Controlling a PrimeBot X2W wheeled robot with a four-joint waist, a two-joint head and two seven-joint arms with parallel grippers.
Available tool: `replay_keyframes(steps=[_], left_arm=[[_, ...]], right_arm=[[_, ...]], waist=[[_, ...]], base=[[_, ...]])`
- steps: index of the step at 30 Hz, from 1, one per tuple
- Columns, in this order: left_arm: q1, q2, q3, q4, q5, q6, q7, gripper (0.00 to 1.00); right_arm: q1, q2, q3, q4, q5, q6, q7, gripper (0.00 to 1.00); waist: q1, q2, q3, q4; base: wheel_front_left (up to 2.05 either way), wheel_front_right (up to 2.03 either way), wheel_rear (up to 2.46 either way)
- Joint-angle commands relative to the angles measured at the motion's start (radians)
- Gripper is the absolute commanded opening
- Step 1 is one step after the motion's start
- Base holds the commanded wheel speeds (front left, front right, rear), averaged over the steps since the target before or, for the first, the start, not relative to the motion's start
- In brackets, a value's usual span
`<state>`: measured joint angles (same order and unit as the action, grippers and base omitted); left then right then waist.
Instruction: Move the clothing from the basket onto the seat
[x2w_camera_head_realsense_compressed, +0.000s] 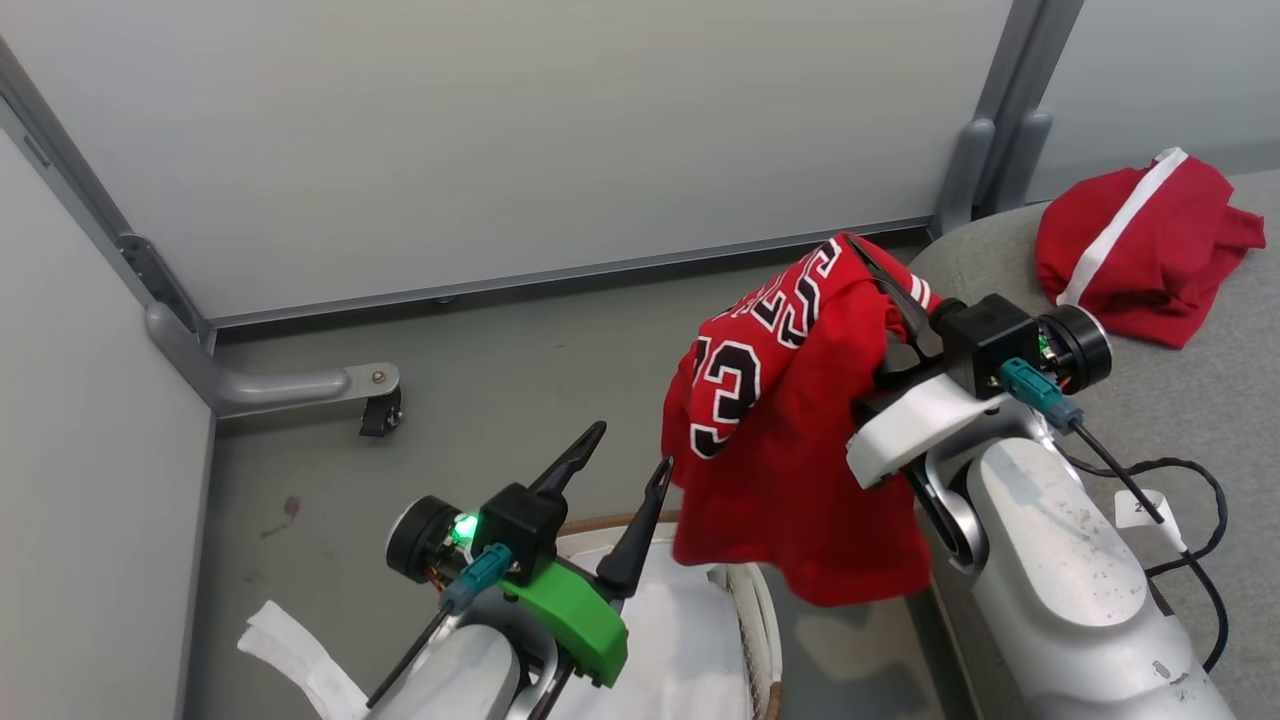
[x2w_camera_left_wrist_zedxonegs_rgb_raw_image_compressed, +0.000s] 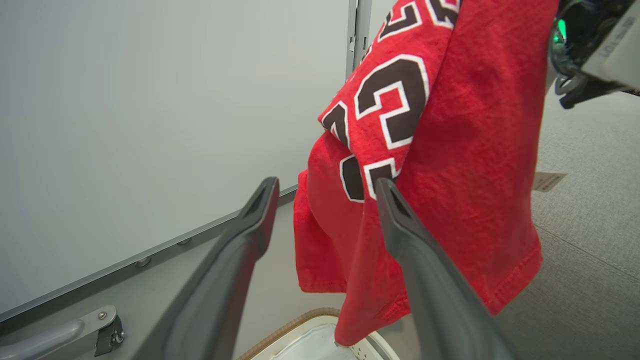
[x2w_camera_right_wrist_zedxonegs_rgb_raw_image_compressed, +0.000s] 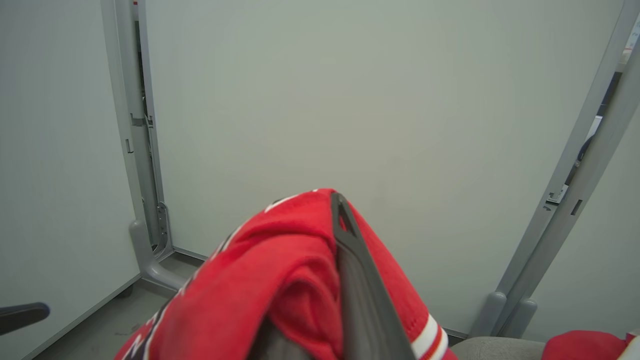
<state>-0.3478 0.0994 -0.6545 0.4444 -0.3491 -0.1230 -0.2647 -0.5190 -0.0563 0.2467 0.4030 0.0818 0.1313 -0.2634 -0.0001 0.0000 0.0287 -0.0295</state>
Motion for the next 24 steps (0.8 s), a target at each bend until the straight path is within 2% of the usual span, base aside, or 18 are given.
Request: replay_keyframes(steps=[1,11,24], left_arm=[[0.02,-0.006,0.013,-0.007,0.015,-0.004,0.001,1.0],[0.052,-0.036,0.058,-0.035,0.041,-0.008,0.001,1.0],[0.008,-0.043,0.044,-0.073,0.056,-0.008,0.001,1.0]], right_arm=[[0.016,-0.007,-0.008,-0.006,-0.005,-0.001,-0.002,0.0],[0.023,-0.028,-0.073,-0.011,-0.029,-0.001,-0.002,0.0],[-0.001,-0.056,-0.155,-0.038,-0.039,-0.001,-0.002,0.0]], waist=[[0.0001,0.0,0.004,-0.002],[0.0001,0.0,0.027,-0.034],[0.0001,0.0,0.114,-0.206]], base=[[0.0,0.0,0.0],[0.0,0.0,0.0],[0.0,0.0,0.0]])
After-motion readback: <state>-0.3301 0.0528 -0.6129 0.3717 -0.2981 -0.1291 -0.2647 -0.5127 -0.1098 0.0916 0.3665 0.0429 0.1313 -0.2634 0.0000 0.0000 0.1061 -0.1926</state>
